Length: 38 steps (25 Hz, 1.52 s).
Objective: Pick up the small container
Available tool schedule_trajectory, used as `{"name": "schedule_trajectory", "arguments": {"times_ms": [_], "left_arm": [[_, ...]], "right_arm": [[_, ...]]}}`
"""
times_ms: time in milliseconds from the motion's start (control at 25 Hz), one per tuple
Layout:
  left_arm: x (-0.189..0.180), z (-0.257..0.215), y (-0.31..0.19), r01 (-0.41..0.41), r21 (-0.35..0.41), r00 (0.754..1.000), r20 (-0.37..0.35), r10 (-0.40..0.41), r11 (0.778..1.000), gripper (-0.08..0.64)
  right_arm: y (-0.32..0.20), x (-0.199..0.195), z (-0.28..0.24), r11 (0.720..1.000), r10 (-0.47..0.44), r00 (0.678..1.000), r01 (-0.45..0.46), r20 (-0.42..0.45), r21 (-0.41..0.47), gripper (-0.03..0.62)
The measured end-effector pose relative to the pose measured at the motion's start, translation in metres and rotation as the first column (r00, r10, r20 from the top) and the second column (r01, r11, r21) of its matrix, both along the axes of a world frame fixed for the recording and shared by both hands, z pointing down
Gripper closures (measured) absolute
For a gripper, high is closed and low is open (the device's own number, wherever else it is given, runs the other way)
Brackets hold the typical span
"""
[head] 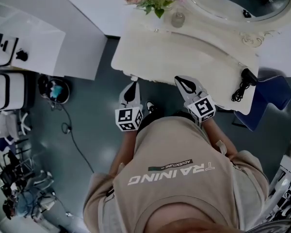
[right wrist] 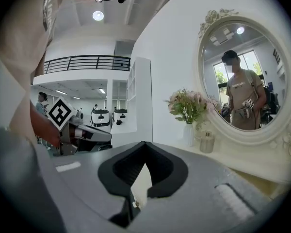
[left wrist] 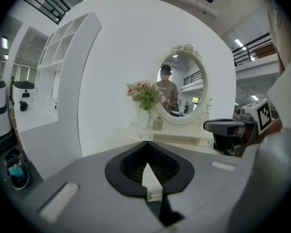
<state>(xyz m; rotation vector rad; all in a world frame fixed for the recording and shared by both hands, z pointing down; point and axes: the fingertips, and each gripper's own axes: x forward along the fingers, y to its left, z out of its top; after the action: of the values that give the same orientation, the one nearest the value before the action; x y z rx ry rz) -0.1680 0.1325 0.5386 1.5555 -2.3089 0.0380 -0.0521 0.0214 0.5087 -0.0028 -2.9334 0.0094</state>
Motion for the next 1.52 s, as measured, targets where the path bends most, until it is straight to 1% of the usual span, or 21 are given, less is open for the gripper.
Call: {"name": "schedule_trajectory", "arguments": {"times_ms": [120,240,320,400,480,560,720,840,960,1040,1160,1280,1360,1520], "left_arm": [[-0.021,-0.001,-0.001,-0.046,0.005,0.999,-0.007,0.046,0.999,0.543],[-0.04,0.0,-0.004,-0.101,0.012,0.995,0.002,0.101,0.995,0.543],[-0.052,0.002,-0.009,-0.132,0.009,0.991,0.017,0.132,0.991,0.543],[-0.062,0.004,-0.014,-0.148,0.009,0.989,0.023,0.148,0.989,0.543],[-0.064,0.009,-0.019,-0.151,0.015,0.989,0.008,0.151,0.988,0.543],[-0.065,0.016,-0.026,-0.155,0.014,0.988,-0.013,0.155,0.988,0.543],[-0.075,0.022,-0.049,-0.159,0.014,0.987,-0.035,0.159,0.987,0.543],[-0.078,0.015,-0.068,-0.168,0.017,0.985,-0.03,0.169,0.986,0.543],[-0.077,0.004,-0.088,-0.203,-0.001,0.979,-0.003,0.203,0.979,0.543],[-0.079,-0.001,-0.102,-0.227,-0.021,0.973,0.027,0.228,0.974,0.543],[-0.094,-0.005,-0.119,-0.246,-0.071,0.964,0.086,0.252,0.967,0.543],[-0.11,-0.007,-0.142,-0.263,-0.099,0.957,0.102,0.272,0.96,0.543],[-0.107,-0.008,-0.164,-0.288,-0.106,0.949,0.098,0.298,0.952,0.543],[-0.088,-0.009,-0.206,-0.351,-0.104,0.93,0.075,0.359,0.931,0.543]], "right_arm": [[0.0,-0.025,-0.014,0.999,0.041,0.999,-0.042,0.026,0.021,0.589],[-0.001,-0.036,-0.015,0.994,0.102,0.994,-0.103,0.024,0.029,0.589],[0.0,-0.038,-0.009,0.99,0.138,0.99,-0.138,0.006,0.016,0.589],[0.006,-0.034,-0.002,0.988,0.151,0.988,-0.15,-0.023,0.019,0.589],[0.009,-0.026,0.005,0.987,0.159,0.985,-0.157,-0.063,0.036,0.589],[0.004,-0.022,0.007,0.982,0.187,0.979,-0.184,-0.08,0.035,0.589],[-0.016,-0.021,0.005,0.967,0.253,0.965,-0.252,-0.067,0.024,0.589],[-0.031,-0.02,0.008,0.96,0.281,0.958,-0.28,-0.057,0.011,0.589],[-0.05,-0.027,0.016,0.957,0.29,0.955,-0.291,-0.058,-0.015,0.589],[-0.065,-0.04,0.015,0.96,0.279,0.96,-0.28,-0.041,-0.028,0.589],[-0.088,-0.065,0.005,0.962,0.271,0.962,-0.27,0.018,-0.042,0.589],[-0.111,-0.076,-0.004,0.956,0.293,0.954,-0.291,0.069,-0.039,0.589],[-0.129,-0.072,-0.003,0.948,0.317,0.946,-0.315,0.075,-0.035,0.589],[-0.163,-0.049,0.01,0.924,0.381,0.923,-0.378,0.052,-0.055,0.589]]}}
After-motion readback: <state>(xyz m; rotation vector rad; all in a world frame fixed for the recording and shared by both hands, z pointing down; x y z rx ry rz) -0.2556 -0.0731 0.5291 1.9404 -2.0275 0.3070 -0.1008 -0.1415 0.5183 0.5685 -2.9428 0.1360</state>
